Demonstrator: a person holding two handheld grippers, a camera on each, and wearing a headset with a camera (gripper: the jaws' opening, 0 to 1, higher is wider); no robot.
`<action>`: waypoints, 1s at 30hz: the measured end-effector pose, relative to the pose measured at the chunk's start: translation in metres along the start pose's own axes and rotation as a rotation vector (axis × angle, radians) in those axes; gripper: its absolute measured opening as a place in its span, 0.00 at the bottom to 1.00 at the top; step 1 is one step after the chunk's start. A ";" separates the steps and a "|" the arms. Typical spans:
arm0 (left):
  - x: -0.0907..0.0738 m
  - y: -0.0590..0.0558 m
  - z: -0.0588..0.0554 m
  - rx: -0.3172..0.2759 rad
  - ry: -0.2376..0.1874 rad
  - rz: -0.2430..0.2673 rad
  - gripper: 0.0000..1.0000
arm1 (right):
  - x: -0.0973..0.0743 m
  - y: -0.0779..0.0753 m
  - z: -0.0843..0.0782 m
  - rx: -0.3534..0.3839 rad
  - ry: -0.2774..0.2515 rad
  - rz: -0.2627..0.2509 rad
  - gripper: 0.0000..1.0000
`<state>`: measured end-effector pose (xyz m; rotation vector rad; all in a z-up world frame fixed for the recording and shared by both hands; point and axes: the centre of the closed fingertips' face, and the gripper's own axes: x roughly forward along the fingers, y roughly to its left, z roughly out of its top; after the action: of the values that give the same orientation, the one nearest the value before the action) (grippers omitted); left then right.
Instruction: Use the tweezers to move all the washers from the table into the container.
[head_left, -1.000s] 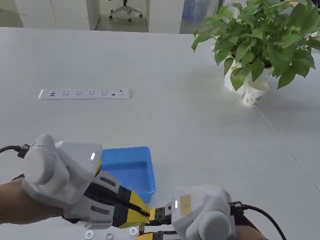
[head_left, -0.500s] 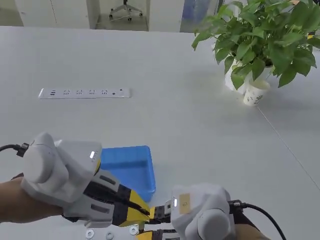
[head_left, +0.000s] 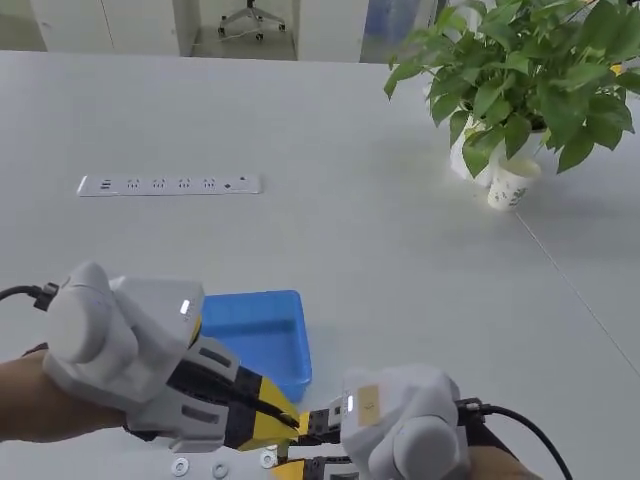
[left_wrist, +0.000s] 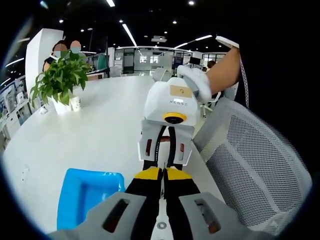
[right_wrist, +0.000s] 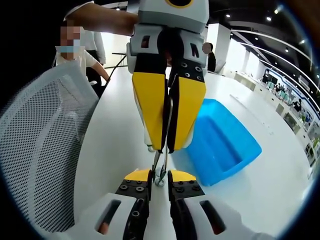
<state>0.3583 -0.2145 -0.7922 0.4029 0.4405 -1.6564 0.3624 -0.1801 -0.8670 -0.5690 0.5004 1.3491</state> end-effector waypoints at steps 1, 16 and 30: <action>0.000 0.000 0.000 -0.001 0.000 -0.001 0.04 | 0.000 0.000 0.000 0.000 0.001 0.000 0.14; 0.001 0.003 0.000 -0.016 -0.007 0.003 0.04 | 0.000 0.001 -0.001 -0.002 -0.003 0.003 0.12; 0.001 0.003 0.000 -0.026 -0.011 -0.004 0.04 | 0.001 0.000 -0.001 0.011 -0.009 0.005 0.10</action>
<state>0.3615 -0.2157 -0.7927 0.3732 0.4544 -1.6540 0.3620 -0.1803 -0.8681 -0.5530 0.5020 1.3523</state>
